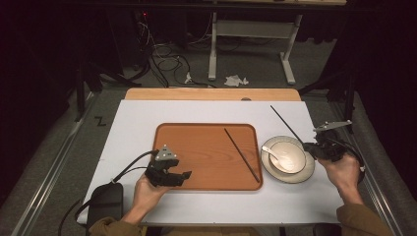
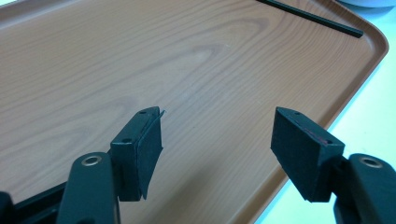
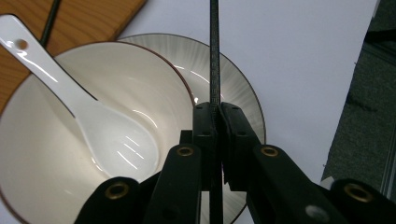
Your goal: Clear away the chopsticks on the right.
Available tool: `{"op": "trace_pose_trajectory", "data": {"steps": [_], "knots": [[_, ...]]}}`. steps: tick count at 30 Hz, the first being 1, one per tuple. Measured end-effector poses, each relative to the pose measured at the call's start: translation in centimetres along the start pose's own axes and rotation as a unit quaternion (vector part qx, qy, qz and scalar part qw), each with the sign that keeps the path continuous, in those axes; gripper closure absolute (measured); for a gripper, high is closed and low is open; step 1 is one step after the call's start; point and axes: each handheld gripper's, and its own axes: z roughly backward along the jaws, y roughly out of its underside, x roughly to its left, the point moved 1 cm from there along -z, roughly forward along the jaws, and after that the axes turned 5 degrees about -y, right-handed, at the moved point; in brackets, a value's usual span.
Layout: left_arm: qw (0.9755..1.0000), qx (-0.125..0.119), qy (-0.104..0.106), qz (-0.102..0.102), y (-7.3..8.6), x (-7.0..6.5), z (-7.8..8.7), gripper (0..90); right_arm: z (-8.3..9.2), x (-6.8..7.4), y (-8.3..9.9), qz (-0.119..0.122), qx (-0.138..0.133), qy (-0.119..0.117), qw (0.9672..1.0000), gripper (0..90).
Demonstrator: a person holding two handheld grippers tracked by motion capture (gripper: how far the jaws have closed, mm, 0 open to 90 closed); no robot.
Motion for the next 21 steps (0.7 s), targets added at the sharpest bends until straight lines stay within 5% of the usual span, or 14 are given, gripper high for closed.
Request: {"op": "trace_pose_trajectory", "data": {"steps": [21], "knots": [[1.0000, 0.001, 0.003, 0.001, 0.0, -0.2, -0.2, 33.6, 1.8, 6.9, -1.7, 0.049, -0.026, -0.029, 0.9980, 86.1]]}}
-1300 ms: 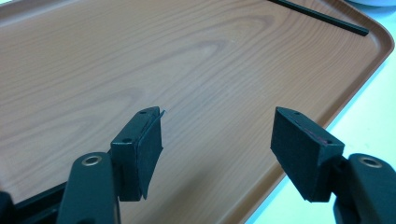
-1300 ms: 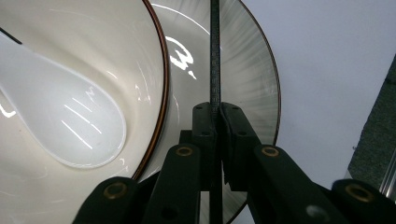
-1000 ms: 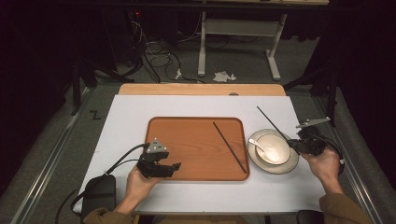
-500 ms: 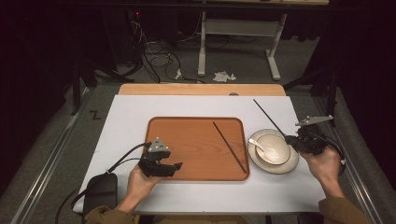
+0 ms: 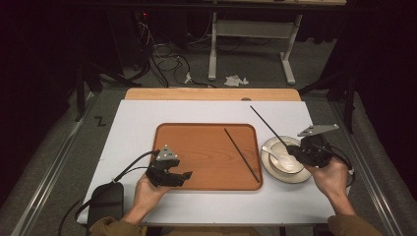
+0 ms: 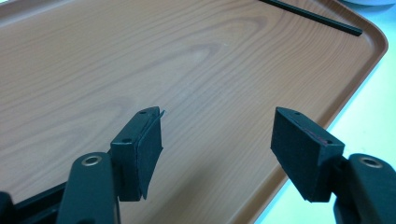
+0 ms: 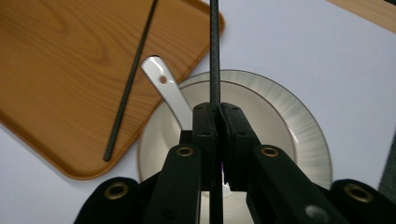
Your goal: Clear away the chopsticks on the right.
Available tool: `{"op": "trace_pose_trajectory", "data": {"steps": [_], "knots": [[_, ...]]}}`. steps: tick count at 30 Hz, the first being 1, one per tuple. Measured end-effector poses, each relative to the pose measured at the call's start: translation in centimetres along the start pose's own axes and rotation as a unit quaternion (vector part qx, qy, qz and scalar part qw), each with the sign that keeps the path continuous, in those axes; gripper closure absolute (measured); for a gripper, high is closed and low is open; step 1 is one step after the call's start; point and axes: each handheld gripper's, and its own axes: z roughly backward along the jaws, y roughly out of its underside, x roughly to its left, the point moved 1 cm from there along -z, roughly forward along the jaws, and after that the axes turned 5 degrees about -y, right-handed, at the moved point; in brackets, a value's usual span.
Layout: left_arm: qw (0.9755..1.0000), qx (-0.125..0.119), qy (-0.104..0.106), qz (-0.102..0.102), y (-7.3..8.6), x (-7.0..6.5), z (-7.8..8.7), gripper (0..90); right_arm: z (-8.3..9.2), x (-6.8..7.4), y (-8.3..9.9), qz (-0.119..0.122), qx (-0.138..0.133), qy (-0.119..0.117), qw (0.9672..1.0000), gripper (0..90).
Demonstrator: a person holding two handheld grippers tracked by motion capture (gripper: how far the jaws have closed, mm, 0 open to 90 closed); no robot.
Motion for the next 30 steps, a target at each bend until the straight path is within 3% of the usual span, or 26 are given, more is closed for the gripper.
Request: {"op": "trace_pose_trajectory", "data": {"steps": [19, 30], "knots": [[1.0000, 0.003, 0.000, -0.002, 0.0, 0.1, 0.0, 33.6, -2.3, 4.4, -1.2, 0.026, -0.001, -0.059, 0.9979, 86.1], [1.0000, 0.003, 0.001, -0.003, 0.0, 0.1, 0.0, 33.6, -5.6, 7.1, -1.2, 0.033, 0.037, -0.082, 0.9954, 86.0]]}}
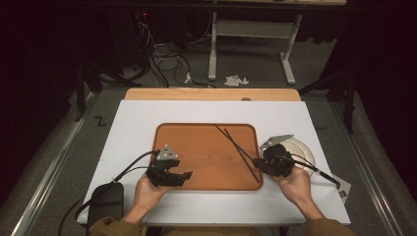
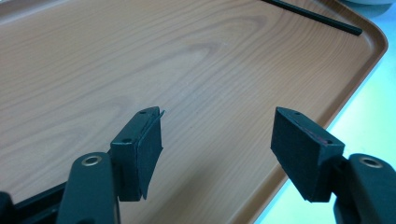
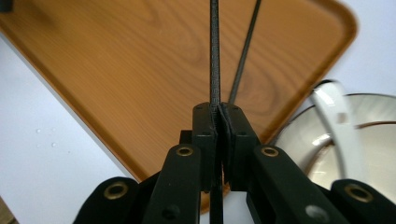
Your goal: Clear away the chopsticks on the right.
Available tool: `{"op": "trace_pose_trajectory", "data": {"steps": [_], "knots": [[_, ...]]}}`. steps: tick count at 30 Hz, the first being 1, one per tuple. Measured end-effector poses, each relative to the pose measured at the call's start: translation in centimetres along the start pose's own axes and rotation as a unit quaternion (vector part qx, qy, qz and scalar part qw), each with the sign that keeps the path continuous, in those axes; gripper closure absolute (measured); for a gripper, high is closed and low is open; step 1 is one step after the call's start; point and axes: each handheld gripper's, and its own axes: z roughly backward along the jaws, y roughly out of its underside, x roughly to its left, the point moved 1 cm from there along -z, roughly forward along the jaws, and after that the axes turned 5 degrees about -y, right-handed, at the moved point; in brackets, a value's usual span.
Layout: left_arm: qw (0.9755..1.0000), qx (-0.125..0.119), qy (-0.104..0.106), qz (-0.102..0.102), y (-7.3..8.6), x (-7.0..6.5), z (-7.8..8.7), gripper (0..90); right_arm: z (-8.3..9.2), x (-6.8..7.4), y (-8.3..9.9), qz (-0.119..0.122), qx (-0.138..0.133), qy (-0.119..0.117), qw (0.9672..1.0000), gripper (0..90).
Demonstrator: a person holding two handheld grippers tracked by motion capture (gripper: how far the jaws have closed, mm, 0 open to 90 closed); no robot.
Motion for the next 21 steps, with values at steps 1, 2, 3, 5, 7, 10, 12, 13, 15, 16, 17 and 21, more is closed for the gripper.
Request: {"op": "trace_pose_trajectory", "data": {"steps": [1, 2, 3, 5, 7, 10, 12, 13, 15, 16, 17, 21], "knots": [[1.0000, 0.000, 0.001, 0.002, 0.0, 0.0, 0.0, 33.6, -0.4, 0.1, 0.0, -0.002, 0.004, -0.002, 1.0000, 86.0], [1.0000, 0.000, 0.000, 0.000, 0.0, 0.0, 0.0, 33.6, -0.9, 0.2, 0.0, -0.007, 0.009, 0.000, 0.9999, 86.0], [1.0000, 0.000, 0.000, 0.000, 0.0, 0.0, 0.0, 33.6, -1.2, 0.3, 0.0, -0.006, 0.014, 0.002, 0.9999, 86.0], [1.0000, -0.001, 0.000, 0.000, 0.0, 0.0, 0.0, 33.6, -1.8, 0.4, 0.0, -0.011, 0.018, 0.003, 0.9998, 86.0], [1.0000, 0.000, 0.000, -0.001, 0.0, 0.0, 0.1, 33.6, -2.4, 0.4, 0.0, -0.010, 0.024, 0.006, 0.9996, 85.9], [1.0000, 0.000, 0.000, -0.002, 0.0, 0.0, 0.1, 33.6, -3.2, 0.5, 0.1, -0.008, 0.031, 0.005, 0.9995, 85.8], [1.0000, -0.002, 0.000, 0.001, 0.0, 0.0, 0.0, 33.6, -3.5, 0.7, 0.2, -0.005, 0.037, 0.011, 0.9992, 85.9], [1.0000, 0.000, 0.000, -0.002, 0.0, 0.0, 0.1, 33.6, -3.7, 0.7, 0.2, -0.005, 0.040, 0.010, 0.9991, 85.8], [1.0000, -0.002, 0.000, 0.001, 0.0, -0.1, 0.0, 33.6, -4.1, 0.7, 0.3, -0.003, 0.046, 0.013, 0.9988, 85.9], [1.0000, -0.002, 0.000, 0.001, 0.0, -0.1, 0.0, 33.6, -4.3, 0.8, 0.3, -0.002, 0.050, 0.016, 0.9986, 85.8], [1.0000, -0.002, -0.001, 0.001, 0.0, -0.1, 0.0, 33.6, -4.4, 0.8, 0.3, -0.003, 0.051, 0.017, 0.9986, 85.9], [1.0000, -0.001, 0.001, 0.000, 0.0, 0.0, 0.0, 33.6, -4.7, 0.8, 0.4, -0.003, 0.057, 0.016, 0.9982, 85.8]]}}
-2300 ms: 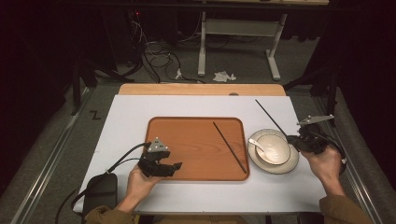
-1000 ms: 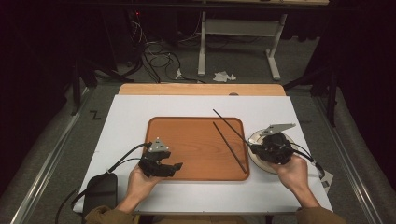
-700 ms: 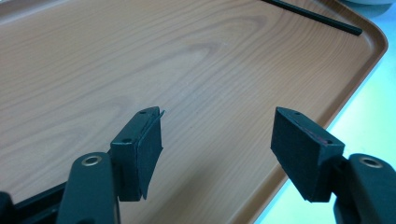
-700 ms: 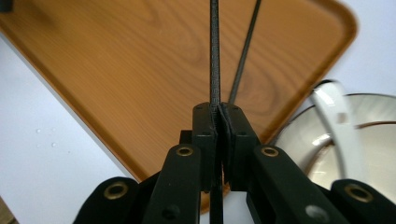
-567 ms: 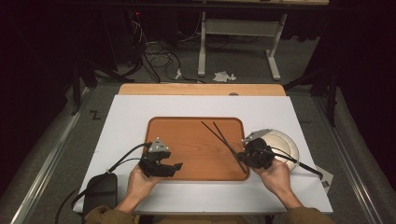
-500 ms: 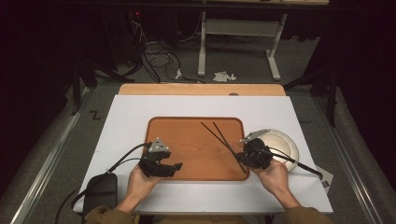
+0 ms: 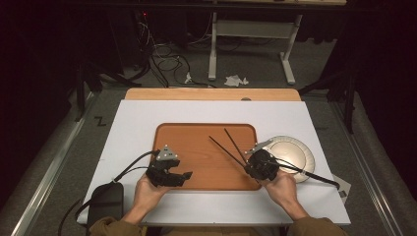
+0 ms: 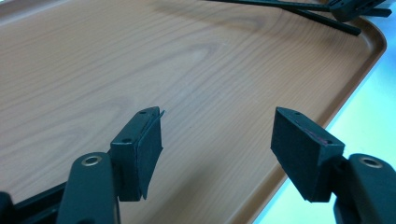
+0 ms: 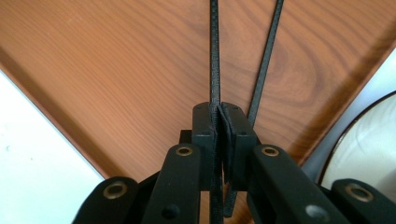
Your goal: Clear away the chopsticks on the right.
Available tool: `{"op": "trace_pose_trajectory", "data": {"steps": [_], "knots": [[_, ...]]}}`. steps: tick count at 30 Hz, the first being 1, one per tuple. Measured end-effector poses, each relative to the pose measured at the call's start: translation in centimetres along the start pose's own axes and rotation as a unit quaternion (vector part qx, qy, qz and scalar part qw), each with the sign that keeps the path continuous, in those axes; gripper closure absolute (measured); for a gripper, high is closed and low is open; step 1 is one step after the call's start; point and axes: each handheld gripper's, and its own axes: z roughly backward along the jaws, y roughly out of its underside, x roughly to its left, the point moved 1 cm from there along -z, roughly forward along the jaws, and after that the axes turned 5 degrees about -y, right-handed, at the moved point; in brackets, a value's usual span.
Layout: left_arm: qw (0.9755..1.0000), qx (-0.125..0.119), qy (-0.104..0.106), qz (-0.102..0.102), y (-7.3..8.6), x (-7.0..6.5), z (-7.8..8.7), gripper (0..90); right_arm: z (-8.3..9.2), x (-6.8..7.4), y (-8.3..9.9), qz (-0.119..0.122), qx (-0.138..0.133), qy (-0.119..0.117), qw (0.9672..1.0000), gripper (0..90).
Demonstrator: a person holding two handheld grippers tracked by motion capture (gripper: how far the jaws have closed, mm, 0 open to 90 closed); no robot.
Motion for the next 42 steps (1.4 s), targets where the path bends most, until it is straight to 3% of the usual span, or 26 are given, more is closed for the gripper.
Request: {"op": "trace_pose_trajectory", "data": {"steps": [15, 16, 30, 38, 42], "knots": [[1.0000, -0.002, 0.000, 0.001, 0.0, 0.0, 0.0, 33.5, -1.0, 0.2, 0.1, -0.005, 0.008, 0.000, 1.0000, 85.4], [1.0000, -0.002, 0.000, 0.001, 0.0, 0.0, 0.0, 33.5, -1.0, 0.1, 0.1, 0.006, 0.010, 0.006, 0.9999, 85.4], [1.0000, 0.003, -0.005, -0.002, 0.0, 0.2, 0.0, 33.6, -1.6, 0.4, 0.3, 0.010, 0.030, 0.018, 0.9993, 84.6], [1.0000, 0.004, -0.006, -0.001, 0.0, 0.1, -0.1, 33.6, -0.7, 0.4, 0.0, 0.016, -0.008, 0.009, 0.9998, 85.5], [1.0000, 0.004, -0.006, -0.001, 0.0, 0.1, -0.1, 33.6, -1.1, 0.7, -0.2, 0.032, -0.013, -0.012, 0.9994, 87.2]]}}
